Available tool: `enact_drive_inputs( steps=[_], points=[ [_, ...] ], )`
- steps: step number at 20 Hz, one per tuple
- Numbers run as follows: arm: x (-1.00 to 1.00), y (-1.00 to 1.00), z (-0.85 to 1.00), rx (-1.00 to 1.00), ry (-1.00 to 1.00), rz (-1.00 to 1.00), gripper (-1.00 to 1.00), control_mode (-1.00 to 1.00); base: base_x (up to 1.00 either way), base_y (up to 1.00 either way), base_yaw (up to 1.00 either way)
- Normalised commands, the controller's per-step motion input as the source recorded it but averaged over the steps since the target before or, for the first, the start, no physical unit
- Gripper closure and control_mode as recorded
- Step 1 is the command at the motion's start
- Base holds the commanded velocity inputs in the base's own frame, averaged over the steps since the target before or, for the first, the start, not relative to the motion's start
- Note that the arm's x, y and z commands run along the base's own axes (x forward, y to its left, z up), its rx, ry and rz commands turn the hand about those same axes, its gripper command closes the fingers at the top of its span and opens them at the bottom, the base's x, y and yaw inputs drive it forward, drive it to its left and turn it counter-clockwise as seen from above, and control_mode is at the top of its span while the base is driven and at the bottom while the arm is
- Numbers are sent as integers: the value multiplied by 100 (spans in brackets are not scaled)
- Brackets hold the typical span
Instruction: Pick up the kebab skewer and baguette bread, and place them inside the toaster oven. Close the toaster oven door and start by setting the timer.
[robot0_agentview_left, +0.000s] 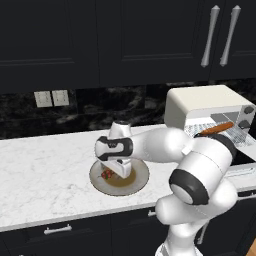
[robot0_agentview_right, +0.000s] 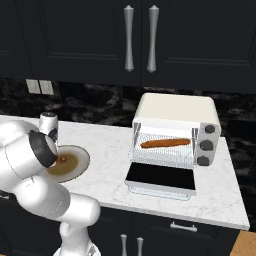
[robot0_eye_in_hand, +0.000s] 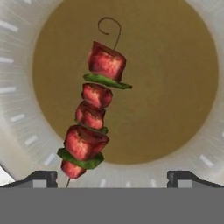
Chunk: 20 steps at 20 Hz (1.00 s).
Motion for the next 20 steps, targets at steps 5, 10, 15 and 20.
enact_drive_inputs(
  steps=[5,10,15,20],
  points=[
    [2,1,-29,0,0,0,-100,-100,0,0,0],
    [18,0,-7,0,0,0,-100,-100,0,0,0],
    [8,0,-7,0,0,0,-100,-100,0,0,0],
    [1,0,-18,0,0,0,-100,-100,0,0,0]
  ],
)
